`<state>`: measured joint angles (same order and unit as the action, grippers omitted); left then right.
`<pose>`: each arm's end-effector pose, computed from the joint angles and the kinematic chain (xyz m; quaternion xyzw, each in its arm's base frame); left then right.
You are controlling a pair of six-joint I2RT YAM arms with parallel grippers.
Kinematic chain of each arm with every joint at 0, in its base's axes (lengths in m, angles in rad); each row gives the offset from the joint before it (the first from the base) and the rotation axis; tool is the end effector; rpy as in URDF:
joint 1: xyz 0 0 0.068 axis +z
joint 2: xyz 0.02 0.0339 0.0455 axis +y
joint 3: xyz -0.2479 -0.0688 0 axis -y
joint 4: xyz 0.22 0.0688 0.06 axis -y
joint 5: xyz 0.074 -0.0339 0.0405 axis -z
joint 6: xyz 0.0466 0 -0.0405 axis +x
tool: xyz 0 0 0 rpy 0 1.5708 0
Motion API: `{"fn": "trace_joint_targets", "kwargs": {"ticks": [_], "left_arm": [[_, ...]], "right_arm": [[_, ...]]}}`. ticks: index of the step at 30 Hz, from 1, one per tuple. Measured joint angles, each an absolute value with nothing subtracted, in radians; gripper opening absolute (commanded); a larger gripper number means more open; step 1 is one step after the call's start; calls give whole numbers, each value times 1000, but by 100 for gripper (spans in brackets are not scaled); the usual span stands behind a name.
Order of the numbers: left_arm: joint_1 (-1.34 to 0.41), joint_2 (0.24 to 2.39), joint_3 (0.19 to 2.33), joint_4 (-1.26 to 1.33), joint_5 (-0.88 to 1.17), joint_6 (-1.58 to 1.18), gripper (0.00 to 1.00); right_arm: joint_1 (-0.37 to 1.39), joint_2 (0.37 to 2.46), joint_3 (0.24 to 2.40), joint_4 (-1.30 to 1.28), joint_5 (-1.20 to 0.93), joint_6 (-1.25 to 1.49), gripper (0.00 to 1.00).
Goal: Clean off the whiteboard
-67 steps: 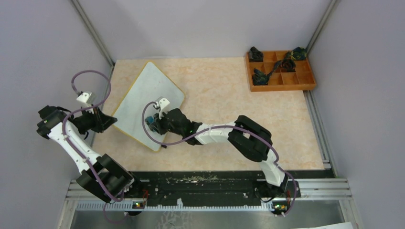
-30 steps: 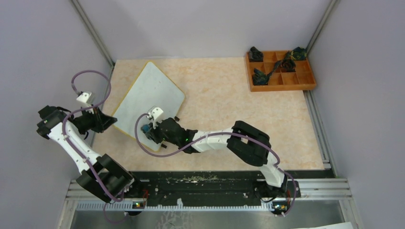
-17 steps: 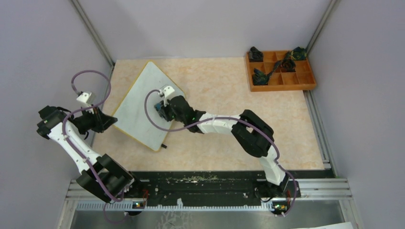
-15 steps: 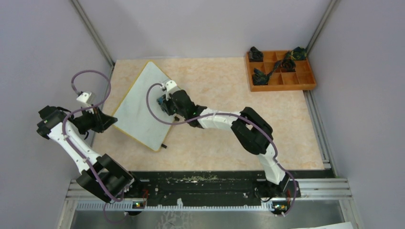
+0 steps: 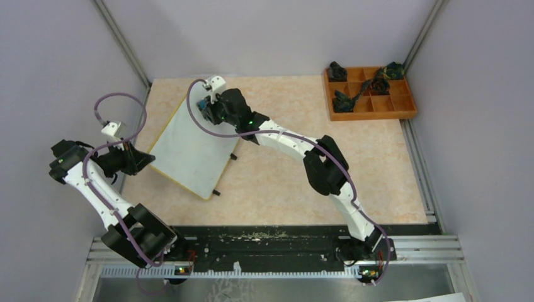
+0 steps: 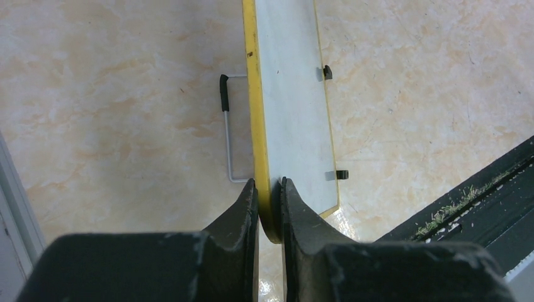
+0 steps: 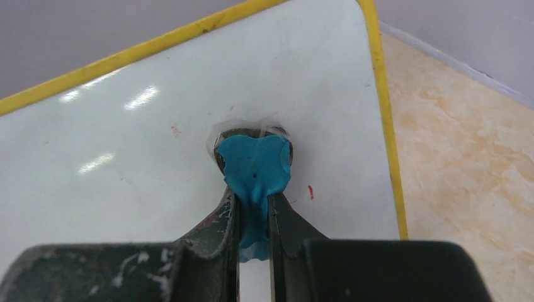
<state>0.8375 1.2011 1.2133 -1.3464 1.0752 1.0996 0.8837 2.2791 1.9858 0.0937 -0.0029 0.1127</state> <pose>0.1457 0.1005 0.3138 0.1714 0.8377 -0.2045 0.4765 0.3344 0.4078 0.2717 -0.2919 0.7169 0.3035 0.5556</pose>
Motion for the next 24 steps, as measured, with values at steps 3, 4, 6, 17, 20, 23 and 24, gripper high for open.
{"fn": "trace_joint_targets", "kwargs": {"ticks": [3, 4, 6, 17, 20, 23, 24], "left_arm": [[837, 1198, 1209, -1347, 1077, 1100, 0], [837, 1197, 1206, -1348, 1077, 1100, 0], [837, 1197, 1205, -1348, 1079, 1100, 0], [837, 1196, 1202, -1345, 1079, 1100, 0], [837, 1196, 1202, -1345, 1080, 1100, 0], [837, 1196, 1202, -1346, 1081, 1100, 0], [836, 1196, 1202, -1346, 1081, 1100, 0]], "right_arm": [[888, 2281, 2016, 78, -29, 113, 0], [889, 2281, 2019, 78, -33, 113, 0], [890, 2283, 2025, 73, -31, 111, 0], [820, 2348, 2078, 58, -9, 105, 0], [782, 2364, 2078, 51, 0, 105, 0], [751, 2377, 2078, 35, 2, 107, 0], [747, 2379, 2078, 34, -1, 108, 0]]}}
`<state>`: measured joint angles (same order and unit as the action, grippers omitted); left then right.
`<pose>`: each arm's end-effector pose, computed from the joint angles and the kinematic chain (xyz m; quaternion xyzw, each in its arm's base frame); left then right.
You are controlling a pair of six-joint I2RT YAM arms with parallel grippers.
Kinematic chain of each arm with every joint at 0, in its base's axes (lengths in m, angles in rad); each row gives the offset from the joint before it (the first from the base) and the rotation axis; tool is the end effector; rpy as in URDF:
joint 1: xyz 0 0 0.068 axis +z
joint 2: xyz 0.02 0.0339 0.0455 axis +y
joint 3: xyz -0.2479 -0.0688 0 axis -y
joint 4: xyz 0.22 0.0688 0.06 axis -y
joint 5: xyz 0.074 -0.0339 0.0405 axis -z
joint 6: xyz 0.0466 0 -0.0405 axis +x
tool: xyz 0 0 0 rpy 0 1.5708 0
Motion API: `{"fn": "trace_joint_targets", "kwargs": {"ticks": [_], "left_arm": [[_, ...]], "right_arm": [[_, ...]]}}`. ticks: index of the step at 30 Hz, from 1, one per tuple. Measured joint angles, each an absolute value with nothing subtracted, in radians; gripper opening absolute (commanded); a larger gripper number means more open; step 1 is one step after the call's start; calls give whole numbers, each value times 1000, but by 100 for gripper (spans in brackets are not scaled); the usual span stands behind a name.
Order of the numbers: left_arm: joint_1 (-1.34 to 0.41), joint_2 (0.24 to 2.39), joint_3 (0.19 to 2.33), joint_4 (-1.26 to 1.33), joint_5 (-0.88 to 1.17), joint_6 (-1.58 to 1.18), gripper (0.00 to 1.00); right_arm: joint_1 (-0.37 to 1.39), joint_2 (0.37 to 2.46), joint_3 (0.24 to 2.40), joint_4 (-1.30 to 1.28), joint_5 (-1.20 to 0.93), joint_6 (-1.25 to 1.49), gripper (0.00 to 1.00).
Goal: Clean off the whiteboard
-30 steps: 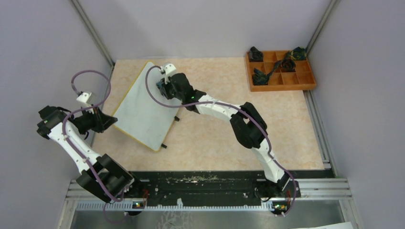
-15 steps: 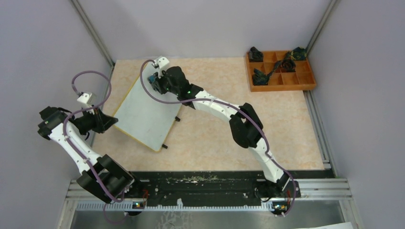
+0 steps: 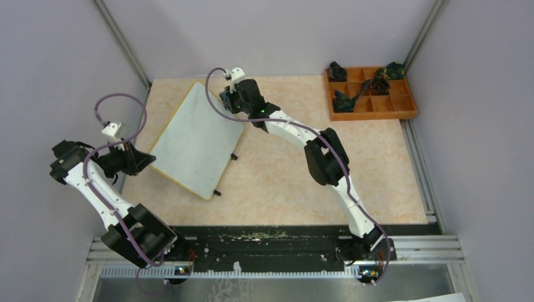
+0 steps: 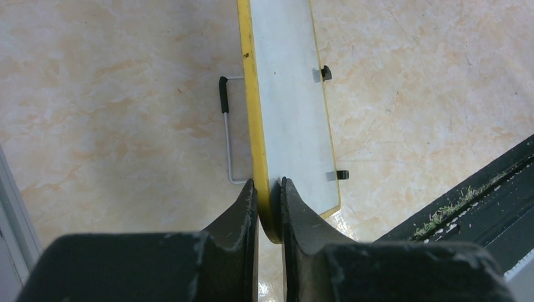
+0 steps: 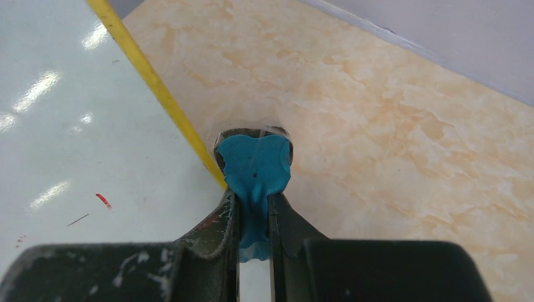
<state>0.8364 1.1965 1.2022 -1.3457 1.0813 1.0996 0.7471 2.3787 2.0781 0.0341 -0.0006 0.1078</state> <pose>0.1451 0.0993 0.3121 0.1705 0.8365 -0.2085 0.4771 0.3987 0.3693 0.2452 -0.2499 0.7545 0.2518 0.5522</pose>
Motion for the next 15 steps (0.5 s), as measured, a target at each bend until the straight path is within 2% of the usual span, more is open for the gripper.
{"fn": "trace_joint_targets", "kwargs": {"ticks": [7, 15], "left_arm": [[836, 1196, 1202, -1346, 1082, 1099, 0], [836, 1196, 1202, -1345, 1073, 1098, 0]], "right_arm": [[776, 2374, 2055, 51, -2, 104, 0], [896, 2305, 1996, 90, 6, 72, 0]]}}
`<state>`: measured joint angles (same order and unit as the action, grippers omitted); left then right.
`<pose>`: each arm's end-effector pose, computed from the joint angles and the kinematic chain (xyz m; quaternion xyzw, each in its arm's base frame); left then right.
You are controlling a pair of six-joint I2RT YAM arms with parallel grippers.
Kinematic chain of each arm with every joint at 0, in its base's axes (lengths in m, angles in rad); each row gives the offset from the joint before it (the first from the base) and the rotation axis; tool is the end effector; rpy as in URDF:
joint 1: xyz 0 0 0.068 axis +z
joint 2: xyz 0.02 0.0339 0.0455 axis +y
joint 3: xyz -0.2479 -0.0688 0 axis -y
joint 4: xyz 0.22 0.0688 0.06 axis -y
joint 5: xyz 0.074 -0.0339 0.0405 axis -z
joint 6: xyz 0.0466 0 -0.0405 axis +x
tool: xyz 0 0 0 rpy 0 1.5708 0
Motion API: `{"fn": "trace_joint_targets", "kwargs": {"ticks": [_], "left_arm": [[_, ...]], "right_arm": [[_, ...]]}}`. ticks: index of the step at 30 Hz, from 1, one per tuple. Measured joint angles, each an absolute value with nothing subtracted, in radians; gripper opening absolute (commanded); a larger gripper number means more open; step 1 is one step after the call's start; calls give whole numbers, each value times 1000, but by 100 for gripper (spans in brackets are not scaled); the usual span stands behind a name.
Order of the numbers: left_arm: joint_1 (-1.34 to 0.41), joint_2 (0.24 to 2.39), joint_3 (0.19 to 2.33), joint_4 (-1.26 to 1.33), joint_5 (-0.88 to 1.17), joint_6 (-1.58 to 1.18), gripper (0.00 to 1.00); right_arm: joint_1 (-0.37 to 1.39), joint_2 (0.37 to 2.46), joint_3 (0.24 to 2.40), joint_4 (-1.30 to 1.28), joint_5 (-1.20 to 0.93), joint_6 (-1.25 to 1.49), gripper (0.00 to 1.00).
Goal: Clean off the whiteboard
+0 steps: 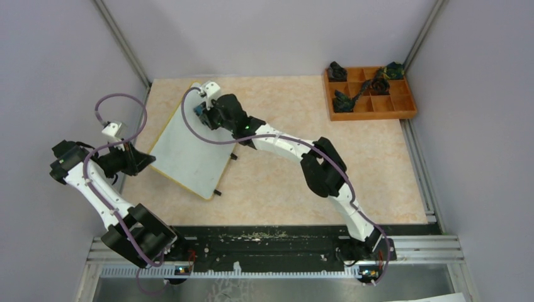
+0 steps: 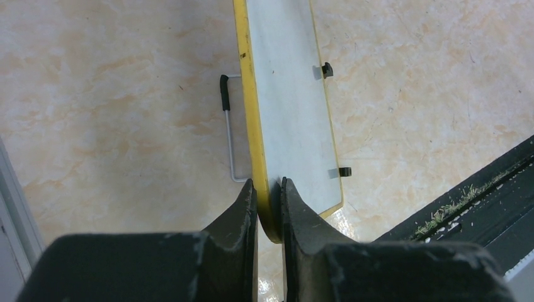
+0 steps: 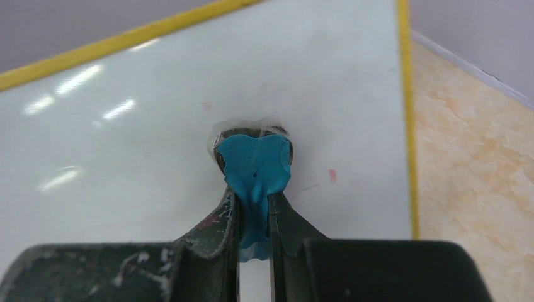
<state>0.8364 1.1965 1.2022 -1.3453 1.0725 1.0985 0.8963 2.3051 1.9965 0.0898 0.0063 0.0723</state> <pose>0.1450 0.0995 0.3118 0.1700 0.8389 -0.2063 0.4742 0.3323 0.4151 0.2617 -0.3106 0.7156 0.2891 0.5549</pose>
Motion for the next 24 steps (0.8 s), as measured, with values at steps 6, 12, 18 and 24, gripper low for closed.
{"fn": "trace_joint_targets", "kwargs": {"ticks": [6, 12, 18, 24], "left_arm": [[836, 1196, 1201, -1339, 1062, 1099, 0], [836, 1196, 1201, -1338, 1063, 1099, 0], [836, 1196, 1201, -1339, 1065, 1098, 0], [836, 1196, 1202, -1342, 1068, 1095, 0]], "right_arm": [[968, 2278, 1978, 125, 19, 43, 0], [900, 2309, 2012, 114, 19, 60, 0], [785, 2351, 1999, 96, 19, 94, 0], [783, 2351, 1955, 88, 18, 105, 0]]}}
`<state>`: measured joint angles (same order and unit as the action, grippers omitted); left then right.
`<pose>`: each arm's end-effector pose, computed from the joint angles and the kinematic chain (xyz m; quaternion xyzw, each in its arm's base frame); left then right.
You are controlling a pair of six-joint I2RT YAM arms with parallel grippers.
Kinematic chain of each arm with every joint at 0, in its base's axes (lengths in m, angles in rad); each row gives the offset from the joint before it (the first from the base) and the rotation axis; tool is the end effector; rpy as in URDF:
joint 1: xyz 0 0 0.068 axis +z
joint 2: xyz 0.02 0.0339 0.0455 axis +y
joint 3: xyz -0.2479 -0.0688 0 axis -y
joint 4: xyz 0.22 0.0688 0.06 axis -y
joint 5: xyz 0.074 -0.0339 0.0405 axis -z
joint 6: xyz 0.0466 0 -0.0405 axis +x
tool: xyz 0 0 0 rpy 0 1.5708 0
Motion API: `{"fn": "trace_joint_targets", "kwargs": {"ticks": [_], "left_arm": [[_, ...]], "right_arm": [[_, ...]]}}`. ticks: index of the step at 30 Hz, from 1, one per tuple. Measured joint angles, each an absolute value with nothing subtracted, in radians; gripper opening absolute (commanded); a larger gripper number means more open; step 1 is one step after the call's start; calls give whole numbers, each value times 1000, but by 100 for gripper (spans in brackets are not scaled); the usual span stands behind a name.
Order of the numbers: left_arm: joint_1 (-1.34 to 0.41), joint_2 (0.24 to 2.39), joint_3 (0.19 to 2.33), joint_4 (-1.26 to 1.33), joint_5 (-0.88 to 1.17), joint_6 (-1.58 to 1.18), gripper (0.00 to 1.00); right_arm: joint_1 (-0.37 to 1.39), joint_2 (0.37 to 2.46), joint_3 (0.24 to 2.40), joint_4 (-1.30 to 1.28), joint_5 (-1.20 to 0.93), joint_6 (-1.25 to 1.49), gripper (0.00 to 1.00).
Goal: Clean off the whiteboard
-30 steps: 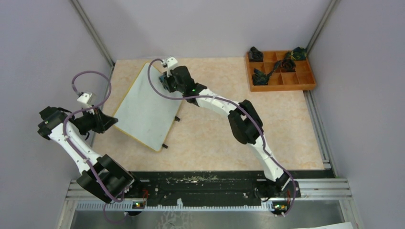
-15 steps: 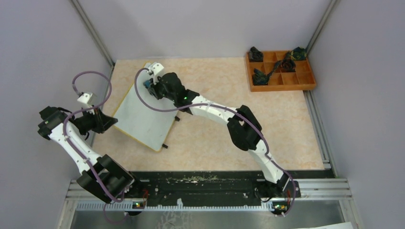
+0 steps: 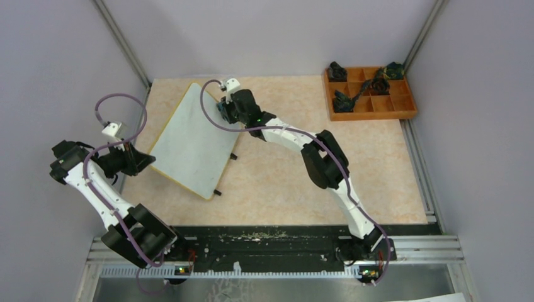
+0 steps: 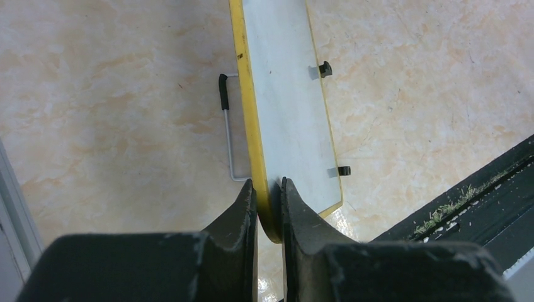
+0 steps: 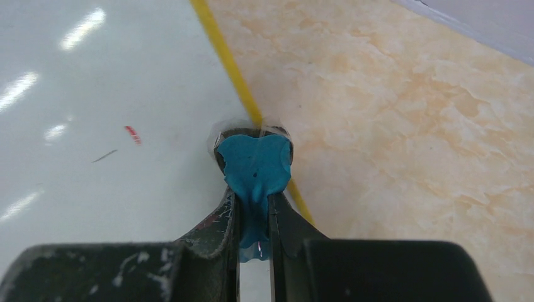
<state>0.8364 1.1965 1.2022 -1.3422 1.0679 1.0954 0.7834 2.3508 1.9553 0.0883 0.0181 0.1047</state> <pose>0.1452 0.0999 0.3117 0.1694 0.8401 -0.2047 0.4730 0.3800 0.3772 0.2239 -0.2636 0.7627 0.2471 0.5364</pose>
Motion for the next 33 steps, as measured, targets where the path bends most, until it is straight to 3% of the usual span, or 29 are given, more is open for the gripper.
{"fn": "trace_joint_targets", "kwargs": {"ticks": [13, 33], "left_arm": [[836, 1194, 1203, -1345, 1058, 1092, 0], [836, 1193, 1203, -1346, 1058, 1092, 0]], "right_arm": [[919, 2324, 2028, 112, 35, 18, 0], [823, 2417, 2143, 44, 29, 27, 0]]}}
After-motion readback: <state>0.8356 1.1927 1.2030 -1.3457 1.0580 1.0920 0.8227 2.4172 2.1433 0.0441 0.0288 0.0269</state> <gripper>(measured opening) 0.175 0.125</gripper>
